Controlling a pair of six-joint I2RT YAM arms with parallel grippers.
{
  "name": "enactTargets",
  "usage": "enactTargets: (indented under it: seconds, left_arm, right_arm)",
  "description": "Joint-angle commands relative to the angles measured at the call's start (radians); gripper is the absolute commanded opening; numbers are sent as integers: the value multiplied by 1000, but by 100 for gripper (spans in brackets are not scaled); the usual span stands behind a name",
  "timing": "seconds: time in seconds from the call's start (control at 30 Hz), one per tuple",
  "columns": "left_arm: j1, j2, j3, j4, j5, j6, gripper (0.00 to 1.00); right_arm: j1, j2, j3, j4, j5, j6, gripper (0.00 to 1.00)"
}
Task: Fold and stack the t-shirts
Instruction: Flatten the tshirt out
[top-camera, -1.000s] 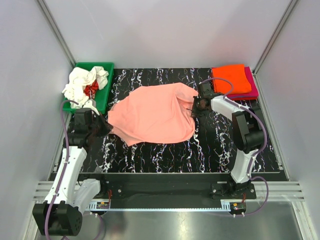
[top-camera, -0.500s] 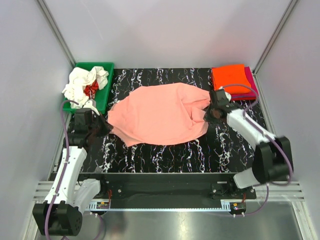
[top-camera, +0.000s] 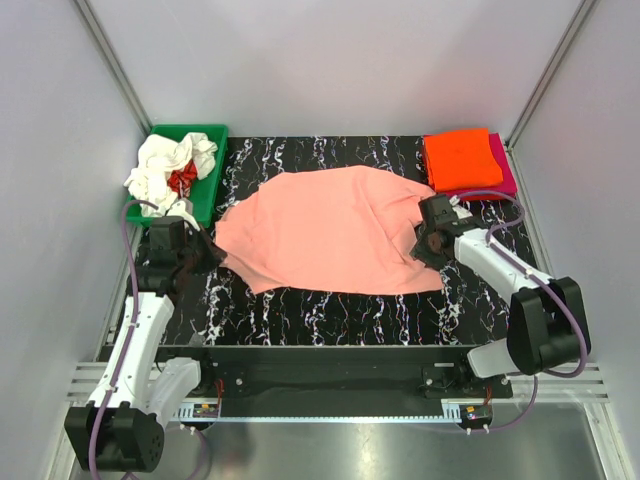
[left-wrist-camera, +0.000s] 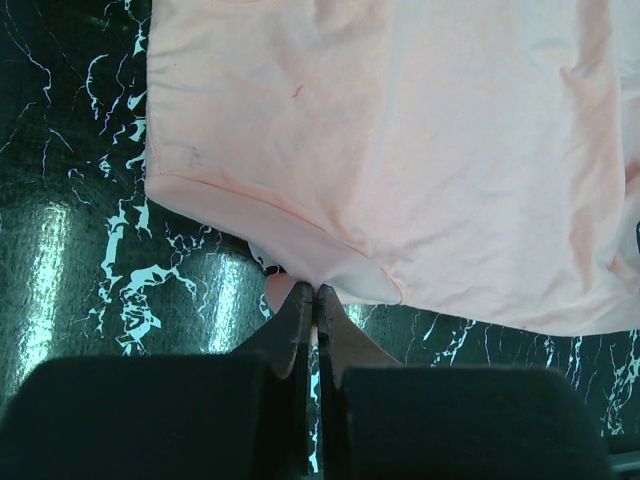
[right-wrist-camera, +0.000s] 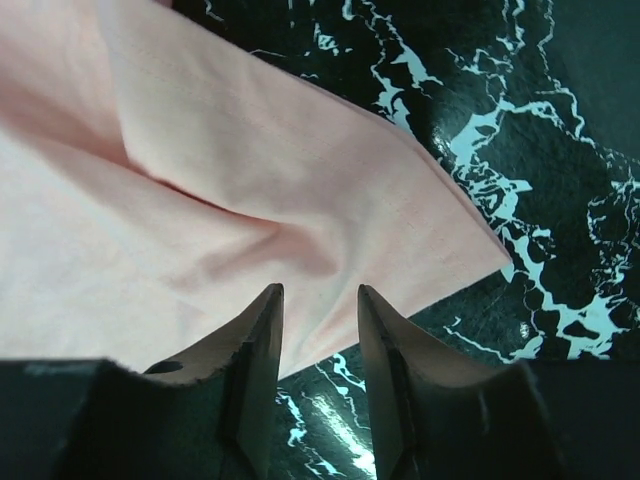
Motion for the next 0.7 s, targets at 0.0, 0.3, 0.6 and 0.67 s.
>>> enactTargets:
  seconds: [0.0,0.3,0.6,0.67]
  left_arm:
    - [-7,-27,-5,41,-5,19,0]
    - [-16,-21,-5,40,5,16,0]
    - [-26,-22,-5,41,7,18,0]
    - [-26,-27,-5,41,5,19,0]
  right_arm:
    - [-15,-49,-30,-47,64,132,42]
    - [-139,-118,-172,-92,88,289,41]
    - [-151,-66,-189,-60,113,344,42]
    - [-150,-60,-195,-49,111,351,42]
